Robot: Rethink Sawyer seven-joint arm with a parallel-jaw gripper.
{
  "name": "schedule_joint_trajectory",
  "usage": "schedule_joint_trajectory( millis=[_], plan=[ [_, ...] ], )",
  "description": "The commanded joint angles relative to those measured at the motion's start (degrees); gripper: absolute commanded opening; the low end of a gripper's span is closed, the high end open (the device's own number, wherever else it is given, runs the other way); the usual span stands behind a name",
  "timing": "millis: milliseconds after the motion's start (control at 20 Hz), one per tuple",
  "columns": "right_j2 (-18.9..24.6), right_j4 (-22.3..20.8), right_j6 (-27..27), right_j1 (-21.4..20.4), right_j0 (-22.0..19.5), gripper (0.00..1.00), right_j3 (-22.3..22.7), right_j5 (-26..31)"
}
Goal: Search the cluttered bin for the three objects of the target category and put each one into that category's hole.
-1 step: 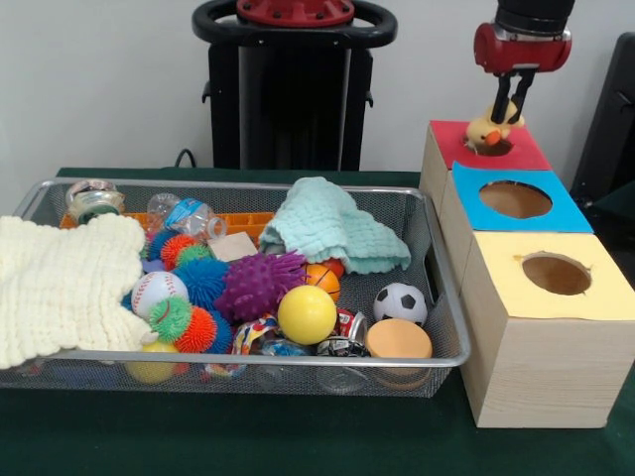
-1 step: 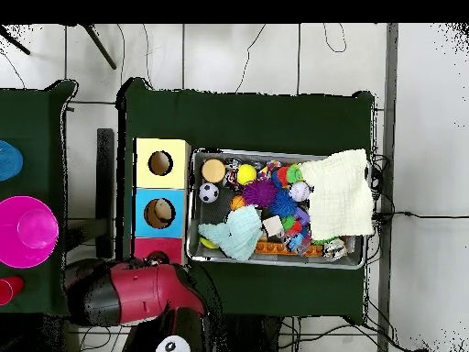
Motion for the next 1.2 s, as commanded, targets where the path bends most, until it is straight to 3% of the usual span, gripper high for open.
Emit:
schedule_joint_trajectory(
  millis=[50, 1200],
  plan=[
    [0.47, 2.23, 13.28, 4.21, -1.02, 0.00, 1.07, -4.85],
    [0.77, 1.97, 12.45, 6.25, -2.10, 0.00, 1.99, -8.41]
  ],
)
